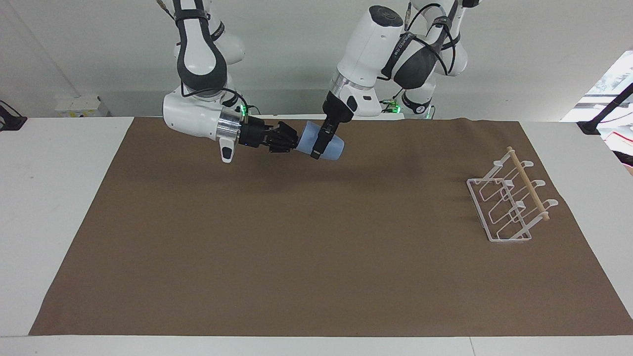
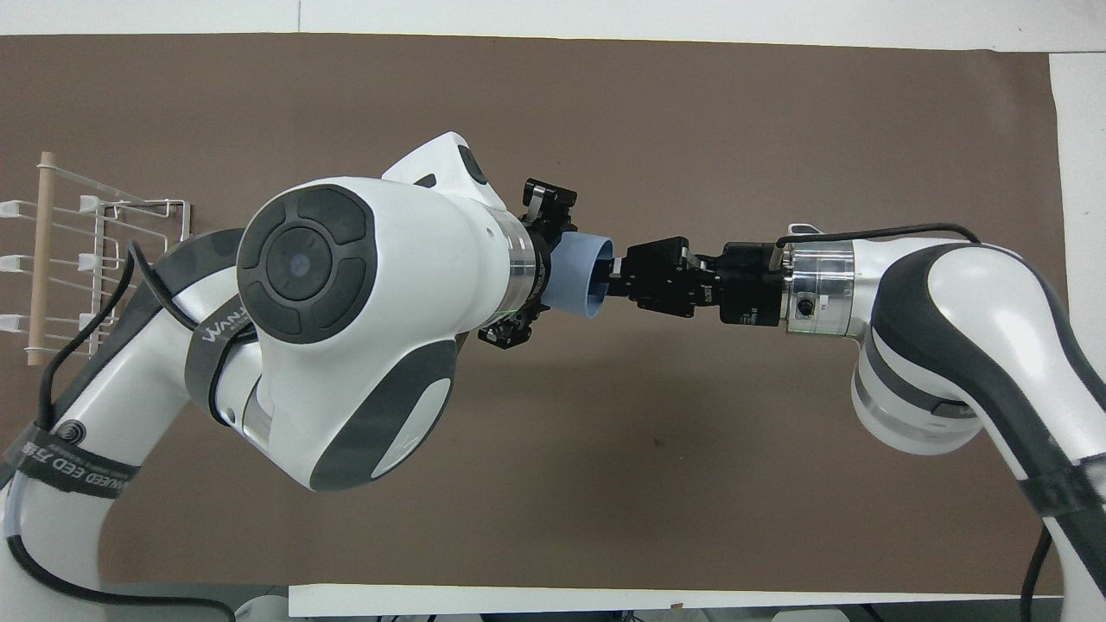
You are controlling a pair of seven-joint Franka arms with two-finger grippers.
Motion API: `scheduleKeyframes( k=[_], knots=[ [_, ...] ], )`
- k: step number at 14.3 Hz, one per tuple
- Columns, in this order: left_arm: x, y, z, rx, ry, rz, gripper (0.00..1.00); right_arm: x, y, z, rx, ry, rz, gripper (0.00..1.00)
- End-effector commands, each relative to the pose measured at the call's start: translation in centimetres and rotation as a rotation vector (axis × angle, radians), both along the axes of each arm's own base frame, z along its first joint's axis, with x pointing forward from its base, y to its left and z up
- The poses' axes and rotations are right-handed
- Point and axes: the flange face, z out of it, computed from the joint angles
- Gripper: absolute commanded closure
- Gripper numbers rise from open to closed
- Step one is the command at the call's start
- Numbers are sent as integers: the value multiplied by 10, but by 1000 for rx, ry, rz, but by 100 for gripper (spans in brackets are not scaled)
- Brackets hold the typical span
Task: Hang cup on cup holder
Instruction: 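Pull the cup away with the left gripper while the right gripper opens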
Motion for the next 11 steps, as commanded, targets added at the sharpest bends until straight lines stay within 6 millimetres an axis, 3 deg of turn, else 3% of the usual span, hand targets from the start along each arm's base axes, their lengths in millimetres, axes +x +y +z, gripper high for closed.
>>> scheduleKeyframes(
  k=[1,3,4,6,8,11],
  knots=[
    [5,14,2,146,-25,-33,100,13,-5,6,-17,-26,-11,1],
    [16,40,-6,303,-36,-23,100,20,-15,12,-131,-87,-5,1],
    [20,52,-9,375,-40,-15,100,24,-24,17,-268,-151,33,1],
    [31,84,-11,537,-47,16,100,31,-56,18,-553,-236,111,1],
    [29,112,-18,744,-52,34,100,36,-90,15,-794,-290,209,1],
    [41,152,-41,1051,-77,80,100,38,-132,11,-943,-287,250,1]
  ],
)
